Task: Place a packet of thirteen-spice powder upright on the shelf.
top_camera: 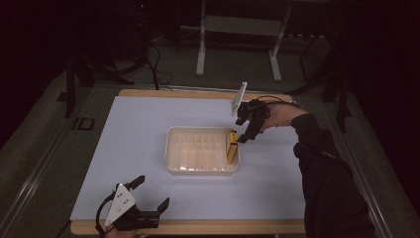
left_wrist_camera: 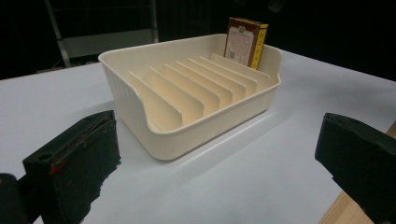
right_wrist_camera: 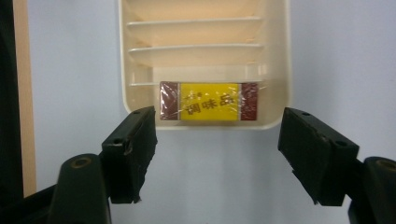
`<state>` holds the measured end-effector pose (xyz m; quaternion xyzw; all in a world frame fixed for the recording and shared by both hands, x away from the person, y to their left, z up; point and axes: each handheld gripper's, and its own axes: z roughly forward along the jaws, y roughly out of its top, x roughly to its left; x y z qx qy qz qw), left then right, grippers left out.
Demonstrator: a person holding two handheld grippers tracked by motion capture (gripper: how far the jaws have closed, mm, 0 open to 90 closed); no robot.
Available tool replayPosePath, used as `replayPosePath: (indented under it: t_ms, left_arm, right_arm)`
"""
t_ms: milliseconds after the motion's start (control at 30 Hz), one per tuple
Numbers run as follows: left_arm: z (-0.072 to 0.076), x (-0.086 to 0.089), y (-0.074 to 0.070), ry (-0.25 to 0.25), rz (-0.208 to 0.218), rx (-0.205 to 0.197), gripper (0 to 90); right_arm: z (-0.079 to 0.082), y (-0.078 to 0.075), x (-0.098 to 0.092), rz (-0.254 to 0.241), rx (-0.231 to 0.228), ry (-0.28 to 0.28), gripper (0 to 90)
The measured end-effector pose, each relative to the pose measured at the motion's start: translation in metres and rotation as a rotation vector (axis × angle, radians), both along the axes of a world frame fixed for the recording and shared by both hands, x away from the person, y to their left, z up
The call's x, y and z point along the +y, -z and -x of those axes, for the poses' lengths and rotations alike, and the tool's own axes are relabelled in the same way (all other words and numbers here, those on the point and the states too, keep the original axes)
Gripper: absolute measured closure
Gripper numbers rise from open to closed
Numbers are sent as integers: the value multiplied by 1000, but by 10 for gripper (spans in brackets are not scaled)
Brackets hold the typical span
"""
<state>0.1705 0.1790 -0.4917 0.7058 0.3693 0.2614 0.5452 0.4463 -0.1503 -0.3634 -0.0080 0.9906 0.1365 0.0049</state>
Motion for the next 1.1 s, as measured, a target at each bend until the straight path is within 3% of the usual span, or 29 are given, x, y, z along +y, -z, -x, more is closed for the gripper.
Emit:
replayPosePath:
  t_ms: [100,267,467,667,833,1100]
  left_arm:
    - [0,0,0,-1,1,2,0]
    - [0,0,0,1,1,4,0]
    - [0,0,0,4,1,7,0]
    - [0,0,0,4,2,7,0]
    - [0,-1,0,7,4,4,0]
    - [0,-1,0,6,3,5,0]
  right_arm:
    - [0,-5,-3,-13,-14,18,254]
    - [-3,-17,-11,-54,-18,104,108]
    - [-7,-21,-21,-84,-11,208,107]
    - [-5,-14,-27,-93,-34,268,110]
    - [-9,0,-42,-136,-27,360,124]
    - [-3,11,-53,-172,-54,431,131]
